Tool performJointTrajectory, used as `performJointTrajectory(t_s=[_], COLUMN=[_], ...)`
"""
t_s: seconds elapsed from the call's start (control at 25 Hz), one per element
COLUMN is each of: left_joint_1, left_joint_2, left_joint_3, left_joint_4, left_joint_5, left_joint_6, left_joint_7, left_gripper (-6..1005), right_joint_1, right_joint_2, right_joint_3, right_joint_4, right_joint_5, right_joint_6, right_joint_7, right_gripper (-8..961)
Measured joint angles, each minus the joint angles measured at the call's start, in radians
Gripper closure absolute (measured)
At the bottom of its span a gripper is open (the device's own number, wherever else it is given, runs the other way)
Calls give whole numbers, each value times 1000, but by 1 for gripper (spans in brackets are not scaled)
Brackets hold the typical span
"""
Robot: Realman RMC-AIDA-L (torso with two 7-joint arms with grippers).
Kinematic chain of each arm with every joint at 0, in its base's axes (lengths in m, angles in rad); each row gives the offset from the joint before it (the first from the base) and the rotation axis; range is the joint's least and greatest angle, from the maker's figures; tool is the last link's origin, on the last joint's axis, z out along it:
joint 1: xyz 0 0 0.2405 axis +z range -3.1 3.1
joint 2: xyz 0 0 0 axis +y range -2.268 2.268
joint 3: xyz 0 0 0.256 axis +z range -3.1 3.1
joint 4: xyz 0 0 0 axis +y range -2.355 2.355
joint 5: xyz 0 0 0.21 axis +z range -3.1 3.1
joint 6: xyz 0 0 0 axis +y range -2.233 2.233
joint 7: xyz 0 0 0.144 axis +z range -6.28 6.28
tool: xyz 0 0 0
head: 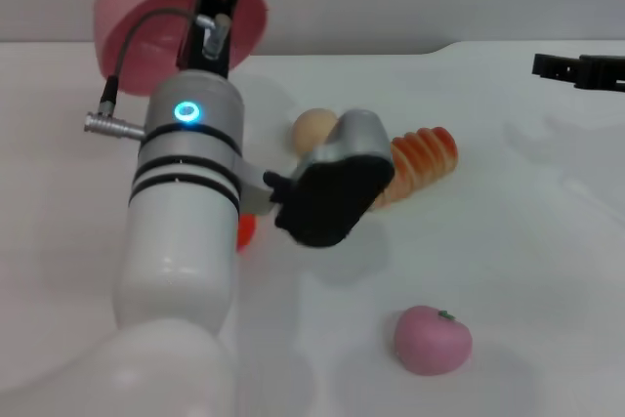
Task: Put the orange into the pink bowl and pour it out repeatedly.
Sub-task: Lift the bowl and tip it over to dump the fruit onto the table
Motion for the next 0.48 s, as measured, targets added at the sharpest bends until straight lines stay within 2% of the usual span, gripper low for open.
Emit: performJointTrajectory(t_s=[0.08, 0.12, 0.2, 0.24, 0.32, 0.36, 0.4, 0.44, 0.48], left_joint_1=[0, -10, -19, -29, -29, -55, -67, -67, -72], left_joint_2=[0, -1, -1, -1, -1, 2, 6, 6, 9], left_joint_3=[0, -42, -104, -165, -165, -321, -394, -394, -447], left_joint_4=[0, 55, 121, 166, 166, 232, 238, 238, 233], left_joint_5=[0, -70, -182, -289, -289, -514, -590, -590, -628], left_joint_6=[0, -6, -12, -21, -21, -67, -108, -108, -142], left_joint_7=[0, -91, -168, -212, -212, -271, -292, -292, -315], left_gripper=[957, 957, 957, 957, 957, 957, 957, 957, 957], right_joint_1=[8, 15, 26, 32, 55, 68, 87, 108, 123], right_joint_2=[0, 0, -1, -1, 0, 1, 1, 2, 3], right_joint_3=[-8, -18, -39, -52, -97, -126, -155, -183, -203], right_joint_4=[9, 17, 29, 34, 45, 51, 61, 74, 87], right_joint_5=[0, 0, 0, 0, 0, 0, 0, 2, 6], right_joint_6=[2, 3, 3, 4, 4, 5, 4, 3, 0], right_joint_7=[-2, -5, -18, -27, -42, -46, -49, -51, -55], right_gripper=[282, 282, 282, 282, 282, 282, 282, 282, 282])
